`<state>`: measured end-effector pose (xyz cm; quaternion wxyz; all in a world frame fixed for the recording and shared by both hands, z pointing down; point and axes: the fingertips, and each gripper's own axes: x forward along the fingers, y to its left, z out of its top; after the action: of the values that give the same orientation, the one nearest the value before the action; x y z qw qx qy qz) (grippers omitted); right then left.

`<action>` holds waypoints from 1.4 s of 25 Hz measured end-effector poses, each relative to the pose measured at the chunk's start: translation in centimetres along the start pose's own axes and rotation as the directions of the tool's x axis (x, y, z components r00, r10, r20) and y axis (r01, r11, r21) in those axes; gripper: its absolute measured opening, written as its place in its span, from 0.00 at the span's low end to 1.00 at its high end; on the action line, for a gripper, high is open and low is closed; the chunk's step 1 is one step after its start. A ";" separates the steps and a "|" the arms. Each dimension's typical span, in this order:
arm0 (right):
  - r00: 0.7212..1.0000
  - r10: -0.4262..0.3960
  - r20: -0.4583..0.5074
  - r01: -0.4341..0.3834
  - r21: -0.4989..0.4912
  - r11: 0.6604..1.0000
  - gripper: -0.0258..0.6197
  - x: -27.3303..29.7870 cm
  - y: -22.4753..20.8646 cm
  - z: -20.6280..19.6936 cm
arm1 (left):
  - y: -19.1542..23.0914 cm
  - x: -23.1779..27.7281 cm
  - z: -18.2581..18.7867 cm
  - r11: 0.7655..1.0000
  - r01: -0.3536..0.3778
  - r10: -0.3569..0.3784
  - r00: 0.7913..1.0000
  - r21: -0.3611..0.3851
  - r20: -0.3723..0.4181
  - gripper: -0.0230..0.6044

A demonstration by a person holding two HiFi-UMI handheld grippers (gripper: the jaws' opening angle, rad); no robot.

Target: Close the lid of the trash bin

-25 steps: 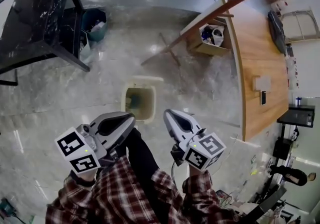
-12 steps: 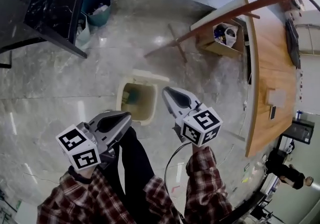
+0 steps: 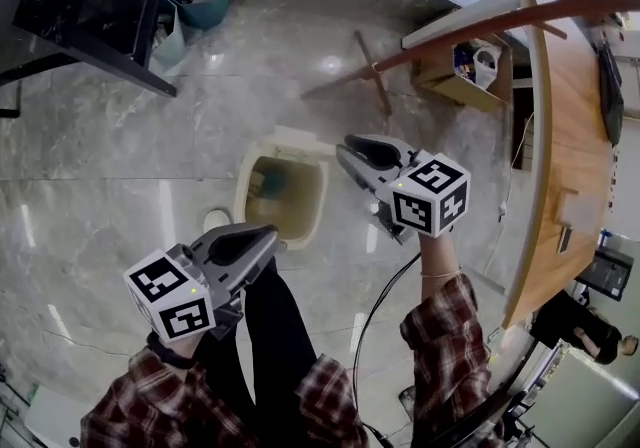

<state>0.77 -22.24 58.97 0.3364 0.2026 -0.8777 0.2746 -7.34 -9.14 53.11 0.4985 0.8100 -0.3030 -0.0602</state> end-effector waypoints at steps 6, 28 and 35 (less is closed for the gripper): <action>0.996 0.064 -0.066 -0.062 0.030 0.998 0.16 1.6 -0.6 -1.4 | 1.8 -0.4 -0.3 1.000 -0.020 0.020 1.000 -0.019 0.003 0.05; 0.933 0.171 -0.315 -0.206 -0.082 0.975 0.16 2.1 9.7 -11.3 | 3.2 -0.5 -2.7 0.998 -0.020 0.019 1.000 -0.053 -0.018 0.05; 0.940 0.153 -0.305 -0.169 -0.028 0.985 0.16 4.5 12.1 -18.5 | 6.0 0.0 -7.5 0.994 -0.051 0.042 0.995 -0.099 -0.092 0.05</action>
<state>-0.02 -2.29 69.51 0.4482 0.0768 -0.8368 0.3051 -6.89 -5.28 61.94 0.5532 0.7783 -0.2957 -0.0272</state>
